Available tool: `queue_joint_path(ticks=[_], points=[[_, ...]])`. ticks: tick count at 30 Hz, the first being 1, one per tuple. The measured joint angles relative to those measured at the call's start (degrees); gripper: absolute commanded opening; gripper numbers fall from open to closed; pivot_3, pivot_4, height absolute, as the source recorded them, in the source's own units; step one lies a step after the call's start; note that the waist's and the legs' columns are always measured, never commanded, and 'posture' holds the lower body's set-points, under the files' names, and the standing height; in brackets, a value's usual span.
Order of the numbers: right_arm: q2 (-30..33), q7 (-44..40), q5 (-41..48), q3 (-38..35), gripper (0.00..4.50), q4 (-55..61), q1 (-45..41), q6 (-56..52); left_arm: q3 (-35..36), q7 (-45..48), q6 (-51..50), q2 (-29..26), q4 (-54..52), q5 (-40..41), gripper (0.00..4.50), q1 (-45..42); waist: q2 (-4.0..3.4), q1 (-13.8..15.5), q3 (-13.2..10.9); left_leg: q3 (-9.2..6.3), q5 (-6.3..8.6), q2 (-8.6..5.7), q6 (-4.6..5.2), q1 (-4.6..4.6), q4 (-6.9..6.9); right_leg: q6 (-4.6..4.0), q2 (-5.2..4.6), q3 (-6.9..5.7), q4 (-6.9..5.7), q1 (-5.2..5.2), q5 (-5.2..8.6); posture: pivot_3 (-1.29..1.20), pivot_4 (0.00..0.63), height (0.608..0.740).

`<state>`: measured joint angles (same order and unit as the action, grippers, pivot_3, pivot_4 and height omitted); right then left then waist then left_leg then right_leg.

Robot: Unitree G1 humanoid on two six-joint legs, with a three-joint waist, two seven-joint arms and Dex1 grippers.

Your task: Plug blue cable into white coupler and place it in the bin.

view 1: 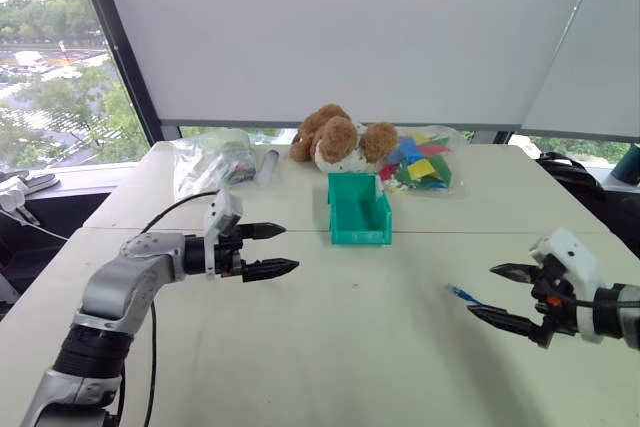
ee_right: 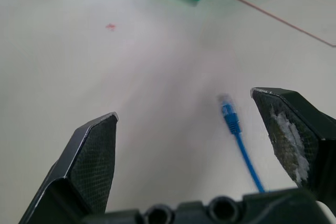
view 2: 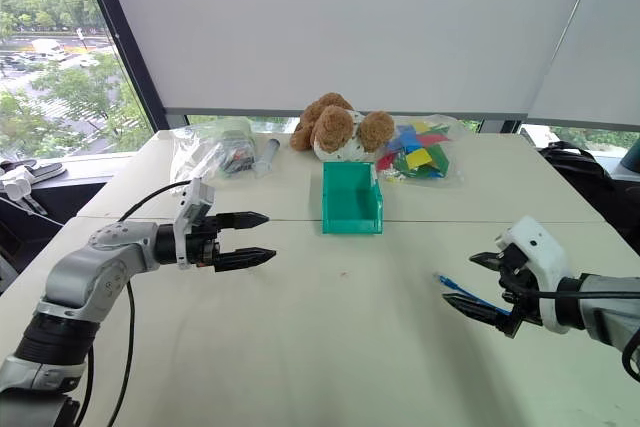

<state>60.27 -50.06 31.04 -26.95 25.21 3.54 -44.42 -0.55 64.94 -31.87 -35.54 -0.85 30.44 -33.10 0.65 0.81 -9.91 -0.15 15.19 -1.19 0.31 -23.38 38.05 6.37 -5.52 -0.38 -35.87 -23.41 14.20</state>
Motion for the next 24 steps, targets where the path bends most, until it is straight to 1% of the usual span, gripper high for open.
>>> queue_joint_path(ticks=[5,10,16,20,21,23,24], points=[[0.1,-3.1,-5.6,6.5,4.45,-14.0,-2.1,7.6,-0.8,0.0,1.6,0.9,1.2,-1.1,4.50,-0.8,-0.01,-0.1,0.0,0.02,0.00,0.00,0.00,0.01,0.00,0.09,0.02,0.00,-0.01,-0.01,-0.05,0.00,0.150,0.740],[-0.8,-7.0,-10.3,13.4,4.45,-29.7,-8.6,15.6,-0.8,-1.1,2.3,2.1,1.2,-1.4,4.50,-0.4,-0.03,-0.3,0.0,0.06,0.00,0.01,0.00,0.04,0.01,0.11,0.04,0.01,-0.06,-0.01,-0.06,0.00,0.150,0.740],[-3.4,-9.9,-14.8,19.7,4.45,-42.0,-14.9,22.9,-0.8,-1.5,2.3,2.1,0.5,-1.5,4.50,0.4,-0.03,-0.3,0.0,0.07,0.00,0.01,0.00,0.05,0.01,0.13,0.06,0.02,-0.10,-0.02,-0.07,0.00,0.150,0.740],[-4.4,-12.0,-16.3,20.9,4.45,-47.2,-17.5,26.4,-0.7,-2.3,2.3,1.9,-0.4,-1.5,4.50,1.5,-0.01,-0.3,0.0,0.05,-0.01,0.01,-0.01,0.09,0.07,0.13,0.06,0.02,-0.11,0.04,-0.07,0.00,0.150,0.740],[-4.6,-12.4,-16.5,21.0,4.22,-48.0,-17.9,27.1,-0.6,-2.5,2.3,1.9,-0.5,-1.5,4.50,1.5,0.00,-0.3,0.0,0.05,-0.01,0.02,-0.01,0.12,0.07,0.13,0.06,0.02,-0.11,0.09,-0.07,0.00,0.150,0.740],[-5.0,-12.8,-17.1,21.1,3.56,-49.4,-18.4,28.5,-0.7,-2.8,2.3,1.9,-0.9,-1.5,4.50,1.5,0.01,-0.4,0.0,0.05,-0.01,0.02,-0.01,0.19,0.08,0.13,0.06,0.02,-0.10,0.16,-0.07,0.00,0.150,0.740],[-5.1,-13.1,-17.3,21.2,3.04,-49.9,-18.6,29.1,-0.7,-2.8,2.3,1.9,-1.2,-1.5,4.50,1.5,0.01,-0.4,0.0,0.05,-0.01,0.02,-0.01,0.21,0.09,0.13,0.06,0.02,-0.11,0.19,-0.07,0.00,0.150,0.740]])
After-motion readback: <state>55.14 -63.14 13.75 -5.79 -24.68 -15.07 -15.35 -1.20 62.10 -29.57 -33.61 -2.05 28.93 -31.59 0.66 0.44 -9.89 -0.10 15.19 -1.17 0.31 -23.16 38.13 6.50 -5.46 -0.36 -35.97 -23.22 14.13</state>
